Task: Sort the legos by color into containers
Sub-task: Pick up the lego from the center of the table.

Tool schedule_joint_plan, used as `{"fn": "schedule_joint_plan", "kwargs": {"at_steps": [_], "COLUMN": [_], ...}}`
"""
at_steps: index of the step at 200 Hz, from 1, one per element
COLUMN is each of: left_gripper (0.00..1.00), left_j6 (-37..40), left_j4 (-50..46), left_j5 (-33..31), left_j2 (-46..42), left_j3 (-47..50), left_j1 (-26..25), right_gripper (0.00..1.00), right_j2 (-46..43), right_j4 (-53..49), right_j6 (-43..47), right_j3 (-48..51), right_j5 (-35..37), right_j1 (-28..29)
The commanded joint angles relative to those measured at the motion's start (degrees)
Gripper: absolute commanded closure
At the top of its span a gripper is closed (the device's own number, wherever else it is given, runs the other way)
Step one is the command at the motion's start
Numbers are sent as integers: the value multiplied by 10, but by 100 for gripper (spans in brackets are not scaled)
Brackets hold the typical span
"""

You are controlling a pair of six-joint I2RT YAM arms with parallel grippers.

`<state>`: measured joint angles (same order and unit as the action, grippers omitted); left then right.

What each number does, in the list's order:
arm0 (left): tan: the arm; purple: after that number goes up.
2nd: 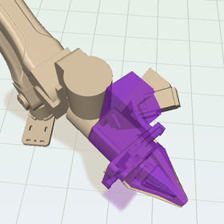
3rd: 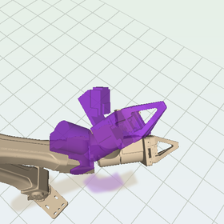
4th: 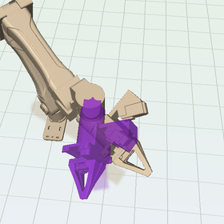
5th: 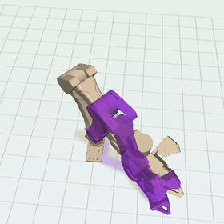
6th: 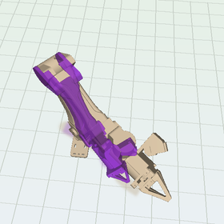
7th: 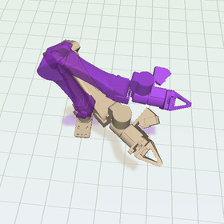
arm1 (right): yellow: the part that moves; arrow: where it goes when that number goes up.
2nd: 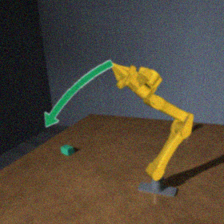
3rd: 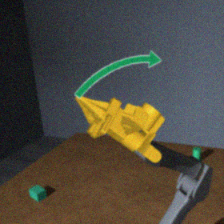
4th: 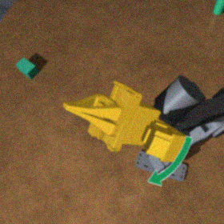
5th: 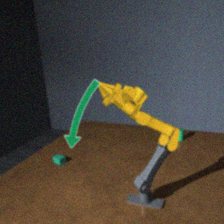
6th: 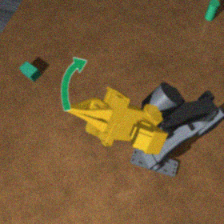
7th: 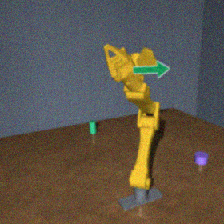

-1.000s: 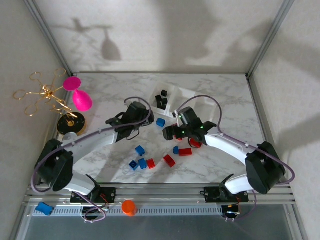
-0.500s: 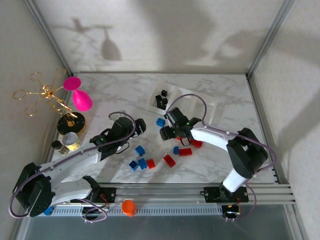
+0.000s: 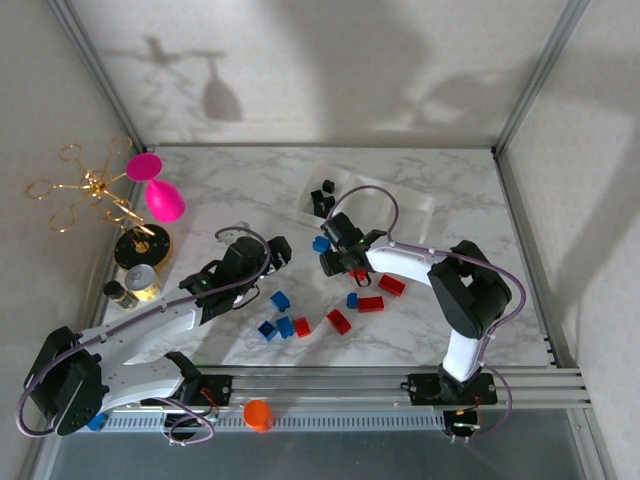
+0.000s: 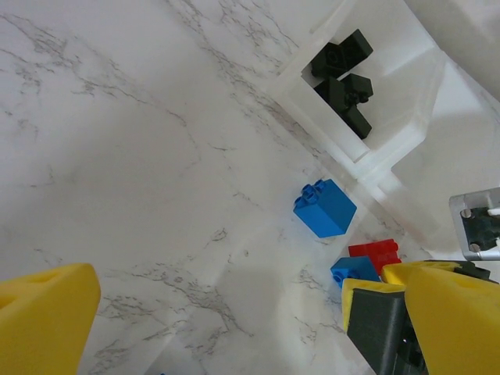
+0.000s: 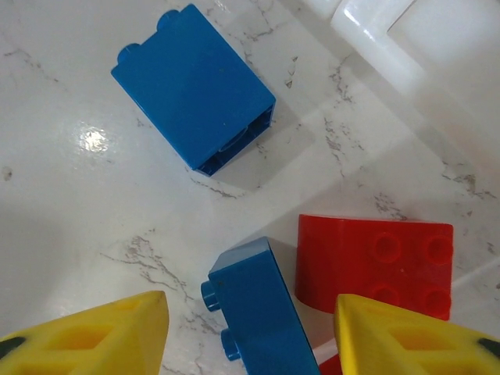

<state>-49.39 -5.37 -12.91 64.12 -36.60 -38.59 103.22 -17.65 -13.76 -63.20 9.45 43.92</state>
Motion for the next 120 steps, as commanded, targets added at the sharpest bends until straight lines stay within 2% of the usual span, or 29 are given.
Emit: {"fn": "schedule_joint_plan", "kwargs": {"at_steps": [1, 34, 61, 120], "left_gripper": [0, 0, 0, 0], "left_j6": [-8, -9, -11, -9], "left_j4": [4, 2, 2, -7], "left_j5": [-15, -17, -16, -17], "left_j2": [-4, -3, -3, -2], "left_j3": [10, 12, 10, 7], "left_j1": [-5, -5, -5, -5], "right_gripper": [46, 54, 63, 74], "right_j2": [16, 17, 27, 35], "right_j4": [-18, -6, -15, -18], "right_j6": [10, 5, 4, 9], "right_j3": [-20, -14, -24, -30], "right_j5": [13, -11, 9, 21], "right_j1": [11, 16, 17, 16]}}
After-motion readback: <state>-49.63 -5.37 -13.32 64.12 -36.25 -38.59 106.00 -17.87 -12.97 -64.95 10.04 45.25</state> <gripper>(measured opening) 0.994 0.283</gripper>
